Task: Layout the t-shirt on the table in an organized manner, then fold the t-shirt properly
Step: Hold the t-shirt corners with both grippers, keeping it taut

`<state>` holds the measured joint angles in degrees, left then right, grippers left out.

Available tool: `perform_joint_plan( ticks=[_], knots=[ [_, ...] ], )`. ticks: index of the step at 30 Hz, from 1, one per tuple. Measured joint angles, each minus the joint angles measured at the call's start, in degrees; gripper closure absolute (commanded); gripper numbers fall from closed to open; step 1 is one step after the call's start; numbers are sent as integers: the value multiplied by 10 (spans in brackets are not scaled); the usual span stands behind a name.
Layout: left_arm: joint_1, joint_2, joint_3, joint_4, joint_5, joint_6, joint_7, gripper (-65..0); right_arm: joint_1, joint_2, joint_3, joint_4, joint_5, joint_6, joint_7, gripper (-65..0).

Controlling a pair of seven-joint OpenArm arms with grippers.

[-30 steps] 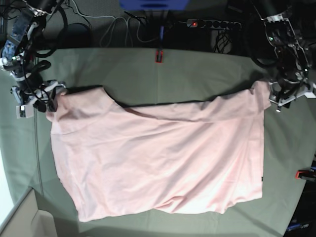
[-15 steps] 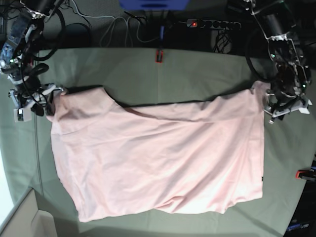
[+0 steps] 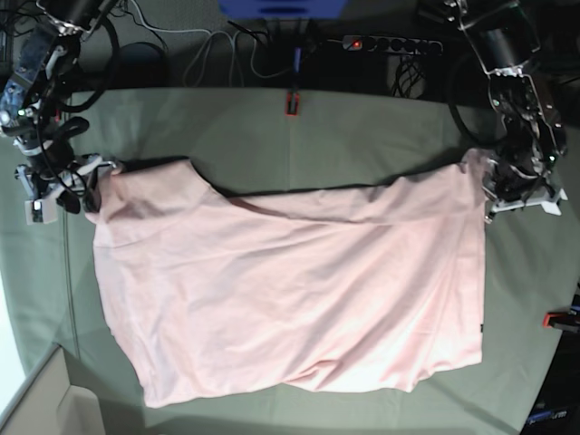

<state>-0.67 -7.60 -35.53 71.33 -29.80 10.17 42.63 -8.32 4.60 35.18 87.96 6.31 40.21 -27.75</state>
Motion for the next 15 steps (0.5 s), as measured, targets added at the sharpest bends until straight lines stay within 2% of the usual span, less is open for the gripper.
perform_joint_plan(
  ticks=[3, 6, 15],
  knots=[
    [0, 0, 0, 0, 0, -41, 0, -110, 0, 0, 0, 0, 0, 0, 0, -237],
    [0, 0, 0, 0, 0, -77, 0, -9, 0, 0, 0, 0, 0, 0, 0, -237],
    [3, 0, 0, 0, 0, -83, 4, -2, 0, 0, 0, 0, 0, 0, 0, -237]
  ],
)
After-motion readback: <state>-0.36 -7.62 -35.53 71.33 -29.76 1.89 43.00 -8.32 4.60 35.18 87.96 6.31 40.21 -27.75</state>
